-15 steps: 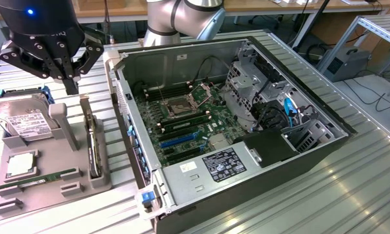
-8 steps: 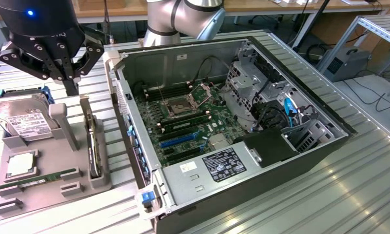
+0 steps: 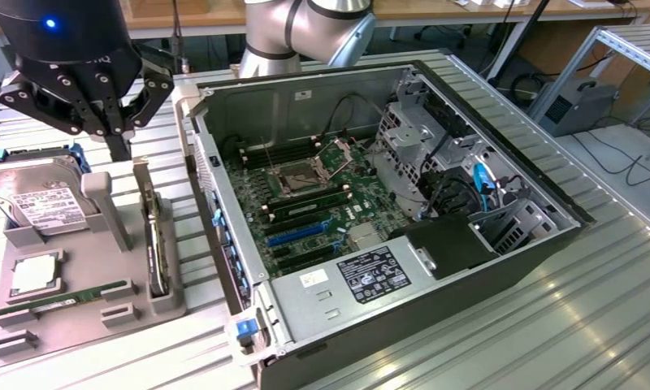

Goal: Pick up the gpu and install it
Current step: 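Reach for the gpu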

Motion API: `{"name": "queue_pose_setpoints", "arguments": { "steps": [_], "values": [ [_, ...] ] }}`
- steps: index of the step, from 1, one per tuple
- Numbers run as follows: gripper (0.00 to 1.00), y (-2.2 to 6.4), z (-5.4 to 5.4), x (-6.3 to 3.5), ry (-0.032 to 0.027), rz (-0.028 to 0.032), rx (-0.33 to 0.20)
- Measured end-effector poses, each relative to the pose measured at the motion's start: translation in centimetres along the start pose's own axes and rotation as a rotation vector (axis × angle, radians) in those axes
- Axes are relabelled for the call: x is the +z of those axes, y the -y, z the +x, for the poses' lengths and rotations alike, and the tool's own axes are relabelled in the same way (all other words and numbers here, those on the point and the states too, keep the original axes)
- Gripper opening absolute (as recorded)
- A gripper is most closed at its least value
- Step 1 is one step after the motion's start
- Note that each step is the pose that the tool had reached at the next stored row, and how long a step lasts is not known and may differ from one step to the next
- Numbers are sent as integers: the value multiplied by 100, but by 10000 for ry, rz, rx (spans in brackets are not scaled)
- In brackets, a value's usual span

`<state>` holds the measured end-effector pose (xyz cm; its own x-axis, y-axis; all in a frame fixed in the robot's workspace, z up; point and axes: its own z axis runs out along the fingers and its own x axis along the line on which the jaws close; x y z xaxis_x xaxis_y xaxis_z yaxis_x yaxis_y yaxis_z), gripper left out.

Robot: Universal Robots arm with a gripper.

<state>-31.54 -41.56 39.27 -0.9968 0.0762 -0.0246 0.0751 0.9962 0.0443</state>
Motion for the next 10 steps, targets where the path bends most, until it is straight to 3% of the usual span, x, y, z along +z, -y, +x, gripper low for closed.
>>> {"name": "queue_pose_setpoints", "arguments": {
  "steps": [10],
  "values": [
    [11, 43, -3, -2, 0, 0, -1]
  ]
}}
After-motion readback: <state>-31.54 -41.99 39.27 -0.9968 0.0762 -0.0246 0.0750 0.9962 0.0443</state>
